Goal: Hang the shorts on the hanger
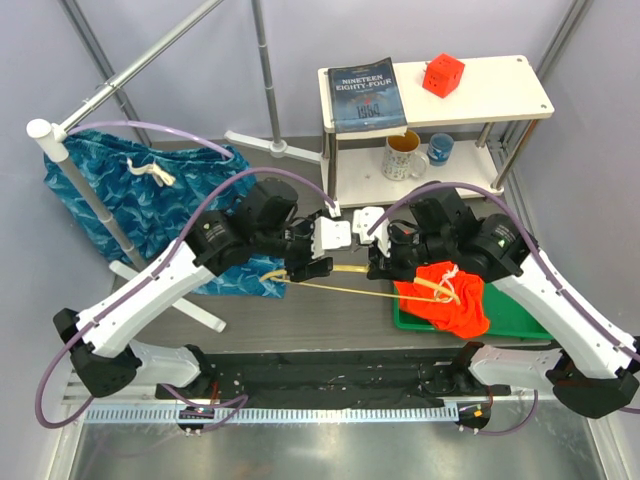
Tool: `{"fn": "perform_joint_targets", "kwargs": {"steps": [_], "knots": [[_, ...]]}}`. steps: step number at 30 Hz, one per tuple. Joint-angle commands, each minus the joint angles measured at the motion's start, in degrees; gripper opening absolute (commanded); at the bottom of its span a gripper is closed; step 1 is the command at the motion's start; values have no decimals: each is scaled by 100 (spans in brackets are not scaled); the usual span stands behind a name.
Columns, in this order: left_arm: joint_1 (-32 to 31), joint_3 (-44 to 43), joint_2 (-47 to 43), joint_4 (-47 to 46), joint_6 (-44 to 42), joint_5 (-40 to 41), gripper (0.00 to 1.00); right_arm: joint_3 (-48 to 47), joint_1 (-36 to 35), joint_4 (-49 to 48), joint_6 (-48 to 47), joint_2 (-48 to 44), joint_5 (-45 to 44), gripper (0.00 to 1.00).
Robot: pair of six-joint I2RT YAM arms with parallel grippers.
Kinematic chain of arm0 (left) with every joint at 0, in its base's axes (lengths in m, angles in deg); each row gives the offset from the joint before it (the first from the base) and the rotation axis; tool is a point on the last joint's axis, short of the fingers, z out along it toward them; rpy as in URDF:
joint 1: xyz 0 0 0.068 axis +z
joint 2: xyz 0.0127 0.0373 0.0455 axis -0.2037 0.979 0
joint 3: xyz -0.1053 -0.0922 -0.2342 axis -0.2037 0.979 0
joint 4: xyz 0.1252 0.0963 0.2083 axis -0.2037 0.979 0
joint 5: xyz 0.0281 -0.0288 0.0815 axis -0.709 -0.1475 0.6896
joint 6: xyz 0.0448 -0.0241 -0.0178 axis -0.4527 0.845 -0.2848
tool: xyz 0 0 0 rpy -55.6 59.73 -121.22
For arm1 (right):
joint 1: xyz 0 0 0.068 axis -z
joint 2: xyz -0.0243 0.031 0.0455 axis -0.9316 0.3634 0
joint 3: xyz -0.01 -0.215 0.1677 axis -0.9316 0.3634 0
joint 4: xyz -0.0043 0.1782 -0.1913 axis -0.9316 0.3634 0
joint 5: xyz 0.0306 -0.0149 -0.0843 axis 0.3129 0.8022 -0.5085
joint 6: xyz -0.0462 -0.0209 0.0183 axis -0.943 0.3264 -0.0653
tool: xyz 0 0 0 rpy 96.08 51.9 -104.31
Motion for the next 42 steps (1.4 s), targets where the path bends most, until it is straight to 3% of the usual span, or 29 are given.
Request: {"fn": "perform_joint_targets", "kwargs": {"steps": [1, 8, 9, 11, 14, 17, 19, 20, 21, 23, 26, 31, 35, 38, 42], "knots": [[-428, -20, 242, -304, 84, -182, 56, -315, -133, -359, 100, 130, 56, 1], [-463, 95, 269, -471, 542, -376, 45, -193, -168, -386, 170, 95, -6, 1], [-463, 103, 252, -471, 559, -419, 37, -166, -168, -403, 161, 86, -6, 1], [-463, 165, 208, -506, 603, -428, 31, -131, -168, -465, 161, 16, -67, 1], [-446, 279, 111, -533, 656, -428, 30, -52, -160, -518, 205, -81, -164, 1], [-437, 420, 14, -550, 718, -428, 23, 62, -168, -579, 258, -195, -234, 1], [-358, 464, -47, -524, 796, -559, 33, 141, -168, -614, 258, -309, -322, 1], [-219, 481, -82, -559, 901, -630, 59, 150, -168, -606, 232, -327, -357, 1], [-104, 516, -109, -620, 1007, -709, 67, 177, -160, -579, 206, -405, -480, 1], [464, 613, -328, -1154, 1542, -1034, 75, 229, -151, -448, 83, -502, -690, 1], [1483, 841, -565, -2358, 2610, -1516, 75, 414, 16, -360, 47, -871, -1279, 1], [2181, 947, -329, -3510, 3994, -1273, 75, 476, 806, -500, 222, -1424, -1885, 1], [2174, 1053, 22, -4154, 4672, -887, 74, 511, 1317, -728, 854, -1645, -2543, 1], [2147, 1262, 356, -4119, 5348, -43, 74, 415, 1343, -887, 1803, -1768, -3308, 1], [1656, 1483, 760, -4338, 5543, -24, 71, 196, 1693, -1220, 2498, -2005, -3180, 1]]}}
